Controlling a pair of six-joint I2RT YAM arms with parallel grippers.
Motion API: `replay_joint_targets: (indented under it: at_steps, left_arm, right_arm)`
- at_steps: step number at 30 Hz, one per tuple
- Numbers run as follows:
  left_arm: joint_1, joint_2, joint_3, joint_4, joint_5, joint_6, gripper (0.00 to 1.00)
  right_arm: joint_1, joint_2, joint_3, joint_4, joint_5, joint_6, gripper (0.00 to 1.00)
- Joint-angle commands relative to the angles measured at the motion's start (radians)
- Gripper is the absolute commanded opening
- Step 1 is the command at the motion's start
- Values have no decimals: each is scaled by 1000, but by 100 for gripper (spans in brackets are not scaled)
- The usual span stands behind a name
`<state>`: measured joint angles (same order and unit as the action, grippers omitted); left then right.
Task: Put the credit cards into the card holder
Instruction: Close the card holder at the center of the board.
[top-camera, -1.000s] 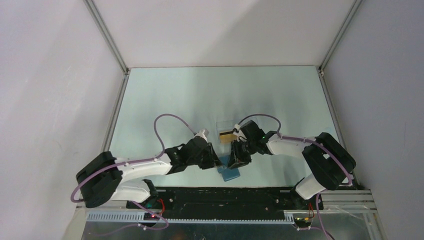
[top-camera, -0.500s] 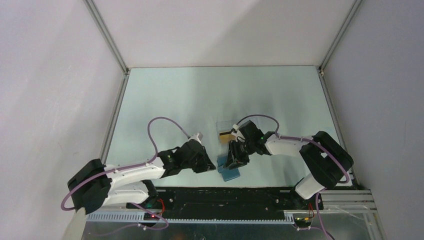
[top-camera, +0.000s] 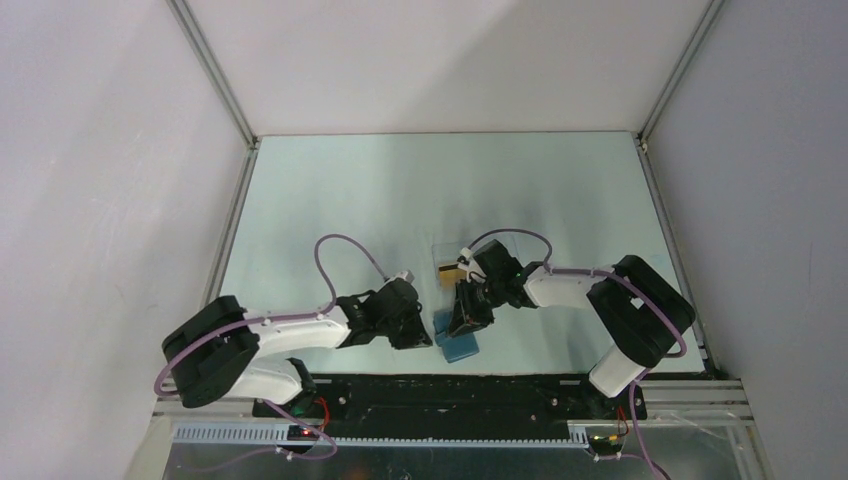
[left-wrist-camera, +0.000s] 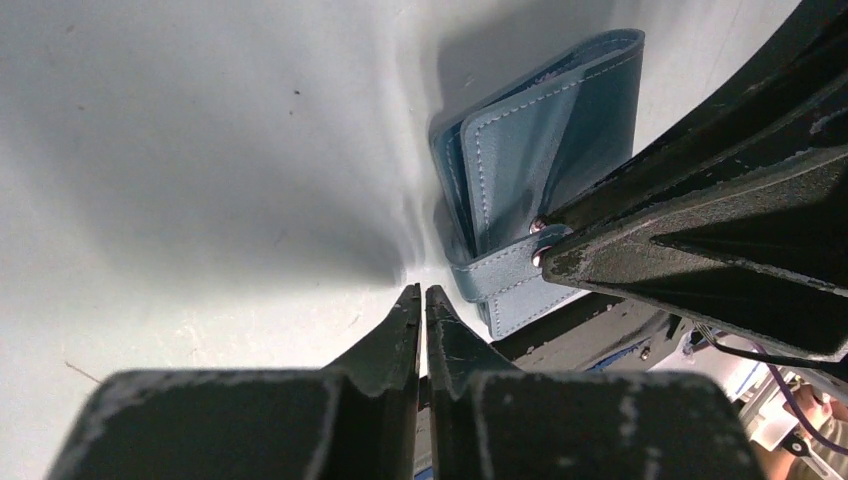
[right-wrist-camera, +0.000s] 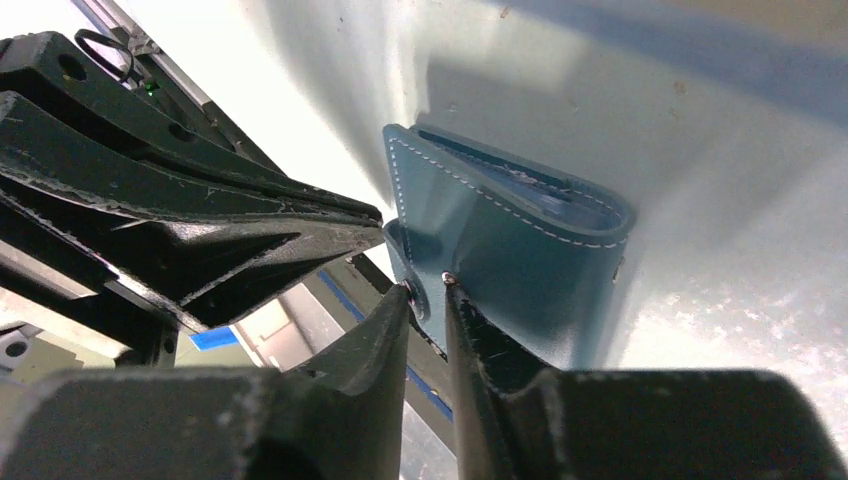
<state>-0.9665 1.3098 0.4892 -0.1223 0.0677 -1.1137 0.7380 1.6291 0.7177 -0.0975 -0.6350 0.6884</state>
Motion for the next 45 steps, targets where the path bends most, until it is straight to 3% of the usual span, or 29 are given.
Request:
replay_joint_targets:
  at_steps: [1,11,19,30,34,39,45]
  left_arm:
    - [0,26,49,20,17,24,8]
    - [-1,53,81,27,28,34,6]
    - [-2,61,80,27,28,33,5]
    - [-1,18,52,26,18,26,5]
    - [-2,-23,34,26,-2,20,9]
    - [-2,-84,23,23,-37,23,23]
    - [-1,-109,26,23,-44,28,25]
  right_arm:
    - [10,16,20,-20,21,3,22]
    - [12,-50,20,-78,69,-10,21]
    - [13,-54,38,-86,80,-20,1]
    - [14,-60,41,-60,86,-37,0]
    - [16,-78,41,-62,105,-44,0]
    - [20,-97,41,-46,110,-55,0]
    - [26,-87,40,-37,124,-69,0]
